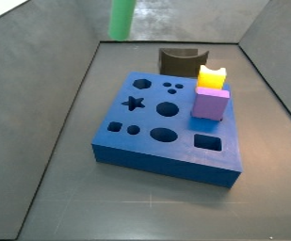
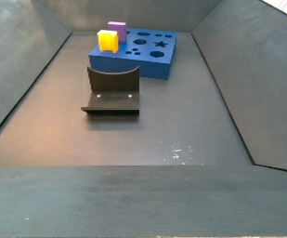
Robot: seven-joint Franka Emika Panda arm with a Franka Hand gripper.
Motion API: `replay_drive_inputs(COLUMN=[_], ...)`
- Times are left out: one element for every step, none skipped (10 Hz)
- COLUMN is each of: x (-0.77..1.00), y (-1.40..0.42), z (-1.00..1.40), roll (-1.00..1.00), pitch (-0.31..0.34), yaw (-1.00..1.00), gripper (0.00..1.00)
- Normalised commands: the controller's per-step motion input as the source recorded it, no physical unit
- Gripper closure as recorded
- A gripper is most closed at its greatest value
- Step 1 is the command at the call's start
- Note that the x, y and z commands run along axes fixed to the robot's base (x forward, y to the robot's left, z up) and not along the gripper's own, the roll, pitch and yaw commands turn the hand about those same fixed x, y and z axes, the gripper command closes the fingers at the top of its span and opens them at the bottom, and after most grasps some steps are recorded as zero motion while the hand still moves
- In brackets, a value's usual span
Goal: Pick up the oval object. Move up. Place the oval object on the fixture. Regrasp the oval object. Move to above the board. Insert the oval object.
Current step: Move to above the board, then insert the oval object.
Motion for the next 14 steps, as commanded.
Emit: replay_drive_inputs(x=[-0.06, -0.06, -0.05, -0.04, 0.00, 0.03, 0.30, 0.11, 0.12, 0.04, 0.00, 0.00, 0.00, 0.00], y=[0.02, 0.01, 0.01, 0.01, 0.00, 0.00, -0.06, -0.20, -0.20, -0.20, -0.18, -0.16, -0.13, -0.11], z=[-0.01, -0.01, -0.01, 0.00, -0.08, 0.00, -0.13, -0.11, -0.17, -0.12, -0.15, -0.11, -0.12, -0.11], roll=[-0.16, -0.08, -0.05, -0.03, 0.02, 0.00, -0.03, -0.05, -0.04, -0.06, -0.05, -0.06, -0.06, -0.07], pitch=[-0.664, -0.491, -0.350, -0.230, 0.000, 0.026, 0.000, 0.000, -0.020, -0.053, -0.099, -0.081, -0.093, -0.089], yaw=[0.95, 0.61, 0.38, 0.23, 0.00, 0.00, -0.13, -0.85, -0.85, -0.87, -0.94, -0.95, -0.97, -0.99], gripper=[1.00, 1.00, 1.00, 1.00, 1.00, 1.00, 1.00, 1.00, 1.00, 1.00, 1.00, 1.00, 1.00, 1.00])
